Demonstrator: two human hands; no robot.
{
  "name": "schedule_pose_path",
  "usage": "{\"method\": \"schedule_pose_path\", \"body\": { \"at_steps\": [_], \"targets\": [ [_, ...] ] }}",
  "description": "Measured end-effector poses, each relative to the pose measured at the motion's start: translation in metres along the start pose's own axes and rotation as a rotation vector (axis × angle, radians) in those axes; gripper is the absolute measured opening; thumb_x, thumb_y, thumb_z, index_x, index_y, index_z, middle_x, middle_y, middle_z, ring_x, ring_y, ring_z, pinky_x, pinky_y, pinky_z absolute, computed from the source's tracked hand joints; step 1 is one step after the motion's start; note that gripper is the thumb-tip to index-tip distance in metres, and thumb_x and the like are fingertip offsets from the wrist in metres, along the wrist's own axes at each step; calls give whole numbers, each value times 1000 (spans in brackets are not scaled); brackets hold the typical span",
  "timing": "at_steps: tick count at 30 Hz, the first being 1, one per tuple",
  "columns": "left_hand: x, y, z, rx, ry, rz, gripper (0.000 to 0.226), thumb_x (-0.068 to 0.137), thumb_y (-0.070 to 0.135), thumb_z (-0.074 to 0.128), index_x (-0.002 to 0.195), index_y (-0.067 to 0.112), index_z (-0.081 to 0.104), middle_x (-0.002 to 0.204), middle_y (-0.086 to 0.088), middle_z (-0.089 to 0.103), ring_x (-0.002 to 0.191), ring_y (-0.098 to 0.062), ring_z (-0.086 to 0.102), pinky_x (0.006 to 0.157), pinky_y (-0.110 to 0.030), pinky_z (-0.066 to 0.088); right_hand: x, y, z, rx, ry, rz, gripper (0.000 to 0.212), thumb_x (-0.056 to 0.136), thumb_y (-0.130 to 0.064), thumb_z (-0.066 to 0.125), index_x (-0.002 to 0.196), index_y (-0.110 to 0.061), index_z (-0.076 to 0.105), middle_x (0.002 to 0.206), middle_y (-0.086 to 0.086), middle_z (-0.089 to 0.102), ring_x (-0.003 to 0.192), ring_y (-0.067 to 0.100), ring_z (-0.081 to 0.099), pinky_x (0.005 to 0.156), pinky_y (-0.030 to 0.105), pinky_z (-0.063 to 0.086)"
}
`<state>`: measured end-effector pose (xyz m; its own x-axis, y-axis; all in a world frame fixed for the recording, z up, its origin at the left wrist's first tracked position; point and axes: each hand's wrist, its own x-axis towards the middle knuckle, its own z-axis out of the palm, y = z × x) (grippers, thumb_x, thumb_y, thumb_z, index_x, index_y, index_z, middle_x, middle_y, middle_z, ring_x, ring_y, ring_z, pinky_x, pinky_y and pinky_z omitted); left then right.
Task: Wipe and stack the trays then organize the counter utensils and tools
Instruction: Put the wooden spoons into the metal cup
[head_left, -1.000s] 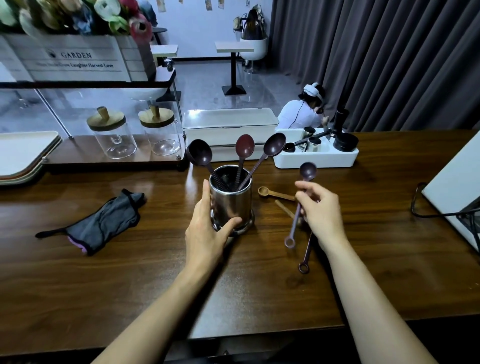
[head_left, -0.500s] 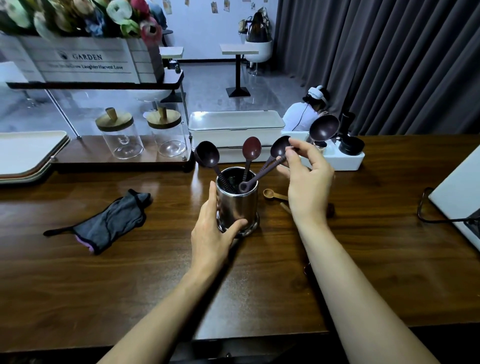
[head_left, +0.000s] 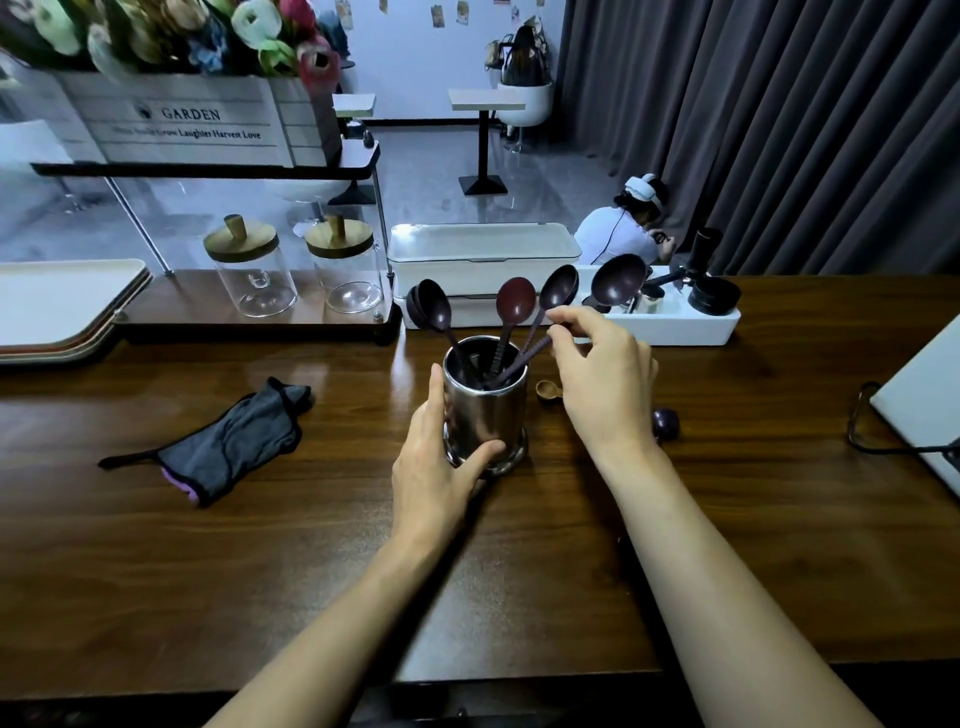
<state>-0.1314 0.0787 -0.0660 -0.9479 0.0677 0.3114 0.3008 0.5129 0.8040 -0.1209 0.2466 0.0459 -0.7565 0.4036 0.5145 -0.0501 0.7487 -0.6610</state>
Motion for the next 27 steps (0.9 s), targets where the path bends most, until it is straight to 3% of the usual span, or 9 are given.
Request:
{"method": "schedule_pose_path", "body": {
  "at_steps": [6, 9, 12, 16, 19, 21, 24, 27],
  "targets": [
    [1, -2, 1, 0, 9, 11, 118, 75, 43, 87, 161, 46, 5, 127, 28, 49, 106, 5, 56, 87, -20, 43, 2, -3, 9, -194, -230, -69, 19, 100, -33, 54, 113, -34, 69, 101, -6, 74, 97, 26, 66, 77, 34, 44],
    [1, -1, 1, 2, 8, 8, 118, 76, 43, 87, 160, 47, 3, 135, 23, 52, 108, 6, 56, 88, -19, 43, -1, -3, 11, -202, -284, -43, 23, 103, -34, 50, 117, -37, 67, 105, -4, 74, 102, 29, 65, 83, 38, 46],
    [0, 0, 1, 7, 10, 4, 118, 76, 43, 86, 159, 47, 3, 140, 18, 54, 112, 5, 55, 90, -19, 43, -3, -2, 13, -119, -332, 7, 24, 104, -30, 49, 114, -36, 69, 107, -6, 74, 103, 25, 64, 84, 34, 43],
    [0, 1, 0, 13, 11, 9, 118, 76, 42, 86, 159, 48, 2, 141, 17, 54, 113, 6, 54, 91, -18, 43, -4, 6, 14, 53, -412, 79, 26, 102, -29, 51, 111, -43, 71, 101, -17, 72, 97, 11, 64, 85, 33, 49],
    [0, 0, 1, 10, 12, 2, 119, 76, 40, 87, 160, 48, 3, 139, 18, 54, 111, 5, 56, 91, -21, 45, -8, 21, 8, 259, -477, 79, 29, 101, -27, 54, 115, -45, 72, 116, -23, 70, 116, 1, 59, 101, 32, 49],
    [0, 0, 2, 10, 13, -1, 119, 76, 40, 87, 160, 46, 4, 137, 18, 55, 109, 4, 57, 90, -21, 45, -14, 32, 0, 380, -445, 88, 30, 101, -22, 55, 117, -38, 73, 115, -19, 71, 115, 2, 62, 100, 34, 51],
    [1, -1, 2, -8, 12, -8, 119, 75, 39, 88, 160, 46, 5, 139, 20, 54, 113, 3, 57, 93, -23, 45, -27, 57, -14, 419, -319, 281, 27, 102, -17, 55, 115, -32, 74, 108, -10, 74, 99, 6, 70, 85, 33, 60],
    [2, -2, 3, -28, 20, -12, 120, 74, 40, 88, 159, 49, 5, 134, 27, 50, 114, 2, 57, 94, -24, 46, -39, 86, -29, 18, -197, 393, 23, 101, -25, 54, 109, -37, 72, 89, -15, 71, 83, 6, 65, 76, 32, 58]
  ]
}}
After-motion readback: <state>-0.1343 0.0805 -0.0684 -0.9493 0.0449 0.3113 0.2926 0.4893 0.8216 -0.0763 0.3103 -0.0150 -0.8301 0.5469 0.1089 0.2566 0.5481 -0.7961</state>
